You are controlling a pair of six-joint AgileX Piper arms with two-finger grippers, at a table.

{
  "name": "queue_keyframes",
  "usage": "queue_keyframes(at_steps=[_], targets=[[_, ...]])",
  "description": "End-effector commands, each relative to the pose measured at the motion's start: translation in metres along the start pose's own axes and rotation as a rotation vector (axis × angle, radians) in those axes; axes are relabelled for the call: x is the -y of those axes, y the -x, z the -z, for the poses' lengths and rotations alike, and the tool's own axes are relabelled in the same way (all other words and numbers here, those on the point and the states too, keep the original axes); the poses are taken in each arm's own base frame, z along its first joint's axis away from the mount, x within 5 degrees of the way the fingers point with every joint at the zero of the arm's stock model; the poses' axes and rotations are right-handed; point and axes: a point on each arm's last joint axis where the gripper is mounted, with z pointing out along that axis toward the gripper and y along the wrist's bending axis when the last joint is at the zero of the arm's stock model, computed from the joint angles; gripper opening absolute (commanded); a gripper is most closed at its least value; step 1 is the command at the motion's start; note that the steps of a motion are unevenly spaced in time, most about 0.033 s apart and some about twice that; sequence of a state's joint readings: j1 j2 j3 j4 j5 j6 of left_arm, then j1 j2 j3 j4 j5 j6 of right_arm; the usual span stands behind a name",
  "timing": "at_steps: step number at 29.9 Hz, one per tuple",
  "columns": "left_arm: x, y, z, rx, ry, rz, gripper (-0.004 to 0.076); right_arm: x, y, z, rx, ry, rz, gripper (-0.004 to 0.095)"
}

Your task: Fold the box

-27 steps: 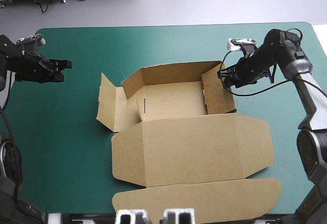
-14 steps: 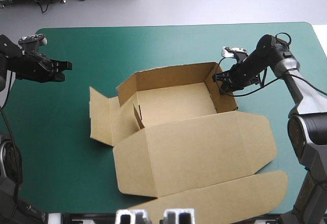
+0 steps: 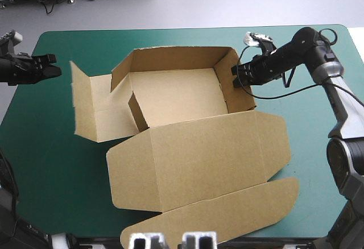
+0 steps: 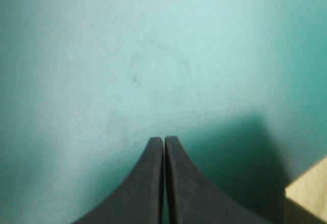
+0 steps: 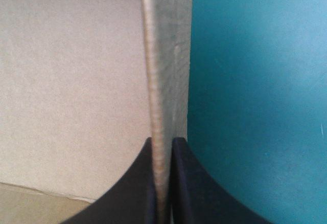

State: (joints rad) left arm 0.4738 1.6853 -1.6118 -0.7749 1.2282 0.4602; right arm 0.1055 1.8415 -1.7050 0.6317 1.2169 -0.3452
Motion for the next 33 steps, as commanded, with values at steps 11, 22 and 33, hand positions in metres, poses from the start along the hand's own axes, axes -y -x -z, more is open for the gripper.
queue_keyframes(at_steps=[11,22,33], targets=[[0.061,0.022,0.016,0.214,-0.504,-0.006,-0.0003,-0.069,0.023,0.144,0.430,0.082,0.085,-0.0015],[0.119,0.011,0.021,0.203,-0.639,-0.105,-0.0003,-0.072,0.023,0.148,0.437,0.036,0.097,-0.0014],[0.154,0.000,0.042,0.225,-0.715,-0.172,-0.0003,-0.080,0.026,0.137,0.429,-0.002,0.129,-0.0013]])
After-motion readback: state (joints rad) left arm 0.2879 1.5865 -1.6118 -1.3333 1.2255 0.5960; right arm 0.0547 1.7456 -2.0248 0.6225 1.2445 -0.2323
